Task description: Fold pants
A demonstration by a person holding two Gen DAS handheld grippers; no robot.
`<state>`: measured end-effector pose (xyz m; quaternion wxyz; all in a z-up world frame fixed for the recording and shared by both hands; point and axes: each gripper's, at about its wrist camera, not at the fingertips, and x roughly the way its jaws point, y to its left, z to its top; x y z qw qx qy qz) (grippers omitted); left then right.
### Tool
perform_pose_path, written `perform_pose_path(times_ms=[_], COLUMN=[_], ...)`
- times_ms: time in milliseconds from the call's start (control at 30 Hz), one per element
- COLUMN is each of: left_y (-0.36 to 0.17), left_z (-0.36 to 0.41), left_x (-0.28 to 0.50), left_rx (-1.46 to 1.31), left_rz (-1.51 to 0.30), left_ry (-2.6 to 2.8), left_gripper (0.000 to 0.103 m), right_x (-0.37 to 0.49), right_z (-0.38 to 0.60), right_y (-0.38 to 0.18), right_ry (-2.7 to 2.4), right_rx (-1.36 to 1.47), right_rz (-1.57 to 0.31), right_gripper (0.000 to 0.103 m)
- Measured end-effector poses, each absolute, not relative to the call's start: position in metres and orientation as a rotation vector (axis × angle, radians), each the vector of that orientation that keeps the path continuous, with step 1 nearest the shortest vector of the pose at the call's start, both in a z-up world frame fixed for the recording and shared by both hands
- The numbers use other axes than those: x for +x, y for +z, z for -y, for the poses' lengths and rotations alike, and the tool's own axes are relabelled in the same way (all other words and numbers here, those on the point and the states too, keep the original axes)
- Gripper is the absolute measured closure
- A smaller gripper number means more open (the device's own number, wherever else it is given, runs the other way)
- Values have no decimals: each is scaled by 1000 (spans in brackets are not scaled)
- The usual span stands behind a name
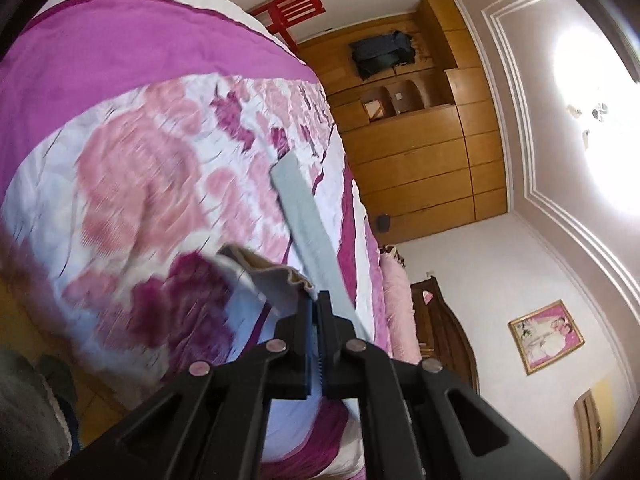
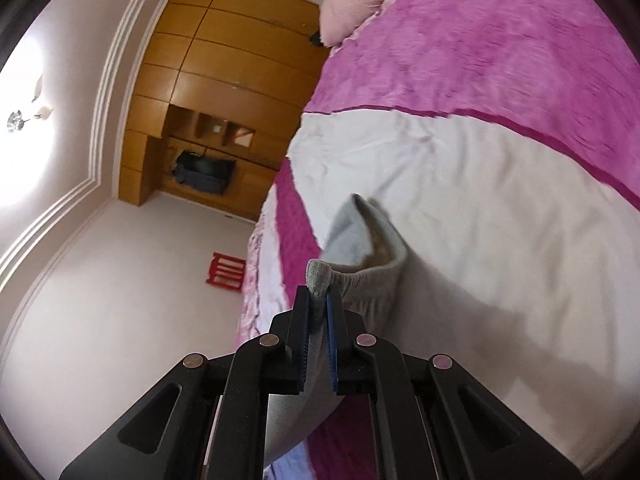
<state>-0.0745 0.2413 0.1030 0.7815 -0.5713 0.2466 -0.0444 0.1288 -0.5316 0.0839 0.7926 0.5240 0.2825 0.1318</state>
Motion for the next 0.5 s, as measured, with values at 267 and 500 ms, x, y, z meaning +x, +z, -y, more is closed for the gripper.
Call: perform_pose_path(times_ms=[267,500], left_y=[142,136], left_z=[-260,-274], left_x=[14,108], left_rx=[-1107,-1100], left_rz=[-553,-503], left_ry=[-41,15], left_gripper=[101,101], right_x=[192,234], right_z=[506,497], right_y=[102,99], right_ry=[303,224], right_rx=[1065,928], right_rz=[-641,-715], right_gripper=[95,95])
